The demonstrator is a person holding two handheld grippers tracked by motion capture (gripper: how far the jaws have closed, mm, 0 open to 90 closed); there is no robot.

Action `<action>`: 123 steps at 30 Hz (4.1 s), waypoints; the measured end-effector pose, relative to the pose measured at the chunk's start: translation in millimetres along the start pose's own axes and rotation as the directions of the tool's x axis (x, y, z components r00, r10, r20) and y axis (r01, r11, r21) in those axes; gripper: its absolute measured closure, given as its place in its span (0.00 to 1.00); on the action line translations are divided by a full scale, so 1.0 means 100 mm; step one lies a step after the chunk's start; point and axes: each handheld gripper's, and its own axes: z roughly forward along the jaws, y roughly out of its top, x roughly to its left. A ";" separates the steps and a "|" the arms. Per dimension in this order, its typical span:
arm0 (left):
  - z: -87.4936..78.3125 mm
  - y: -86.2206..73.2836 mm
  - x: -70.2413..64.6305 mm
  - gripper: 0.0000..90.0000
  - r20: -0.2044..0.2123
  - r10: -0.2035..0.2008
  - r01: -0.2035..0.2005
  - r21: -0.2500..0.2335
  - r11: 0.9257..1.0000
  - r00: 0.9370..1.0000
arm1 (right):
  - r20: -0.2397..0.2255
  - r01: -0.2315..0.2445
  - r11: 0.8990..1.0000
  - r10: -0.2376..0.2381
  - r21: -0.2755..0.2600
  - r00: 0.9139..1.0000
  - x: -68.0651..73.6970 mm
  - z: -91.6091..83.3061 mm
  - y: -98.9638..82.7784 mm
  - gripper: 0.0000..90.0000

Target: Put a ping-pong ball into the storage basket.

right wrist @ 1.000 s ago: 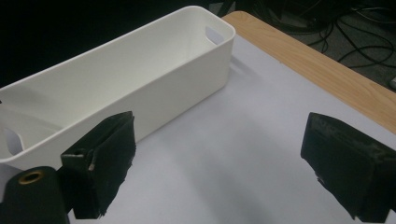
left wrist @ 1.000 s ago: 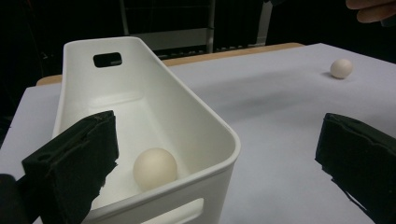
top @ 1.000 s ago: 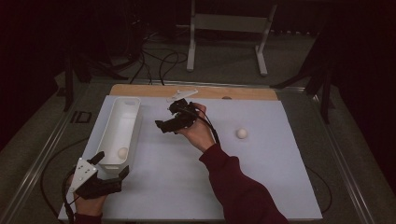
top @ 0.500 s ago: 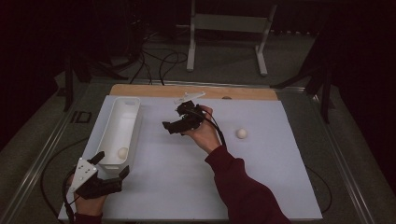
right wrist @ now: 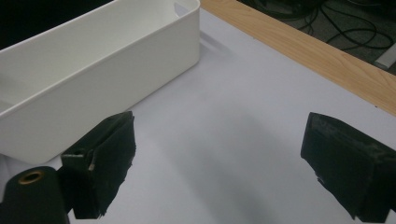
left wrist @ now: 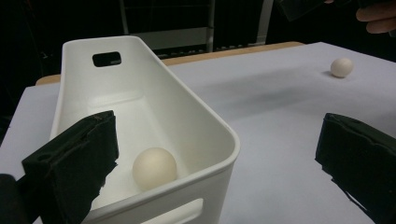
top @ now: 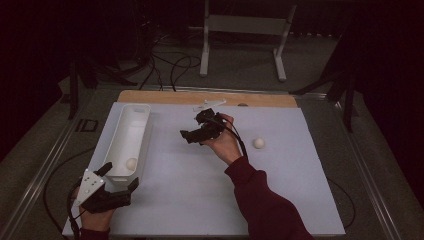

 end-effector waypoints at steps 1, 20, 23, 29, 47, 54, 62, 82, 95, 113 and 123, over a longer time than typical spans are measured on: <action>0.00 0.00 0.00 0.00 0.000 0.001 -0.001 0.001 1.000 1.000 | 0.000 0.002 1.000 -0.002 -0.001 1.000 -0.01 -0.01 0.00 0.11; 0.03 0.01 -0.01 0.00 0.008 0.003 -0.003 -0.001 1.000 1.000 | 0.014 -0.025 1.000 0.025 -0.007 1.000 -0.08 -0.09 -0.09 0.11; 0.04 0.01 -0.01 0.00 0.010 0.008 -0.008 0.005 1.000 1.000 | 0.020 -0.029 1.000 0.029 -0.009 0.999 -0.11 -0.11 -0.10 0.11; 0.01 0.00 0.01 0.00 0.002 0.000 0.000 -0.003 1.000 1.000 | 0.028 -0.039 0.999 0.039 -0.005 0.999 -0.16 -0.11 -0.14 0.11; 0.00 0.00 -0.01 0.00 -0.003 0.004 -0.004 0.005 1.000 1.000 | 0.046 -0.052 0.999 0.052 -0.008 0.998 -0.25 -0.20 -0.23 0.11; 0.01 0.00 -0.01 0.00 -0.001 0.008 -0.008 0.004 1.000 1.000 | 0.054 -0.056 0.998 0.056 -0.012 0.997 -0.29 -0.26 -0.25 0.11; 0.03 0.01 -0.02 0.00 0.002 0.011 -0.011 0.006 1.000 1.000 | 0.065 -0.061 0.998 0.062 -0.015 0.996 -0.35 -0.32 -0.29 0.11; 0.04 0.01 -0.02 0.00 0.005 0.011 -0.011 0.009 1.000 1.000 | 0.081 -0.077 0.997 0.077 -0.011 0.994 -0.42 -0.34 -0.35 0.11; 0.03 0.01 -0.02 0.00 0.002 0.011 -0.011 0.007 1.000 1.000 | 0.100 -0.081 0.997 0.082 -0.015 0.992 -0.50 -0.42 -0.37 0.11; 0.03 0.01 -0.02 0.00 0.000 0.009 -0.009 0.006 1.000 1.000 | 0.122 -0.104 0.995 0.102 0.008 0.987 -0.65 -0.51 -0.48 0.10; 0.03 0.01 -0.02 0.00 -0.001 0.011 -0.011 0.007 1.000 1.000 | 0.131 -0.114 0.993 0.111 0.013 0.985 -0.70 -0.54 -0.54 0.10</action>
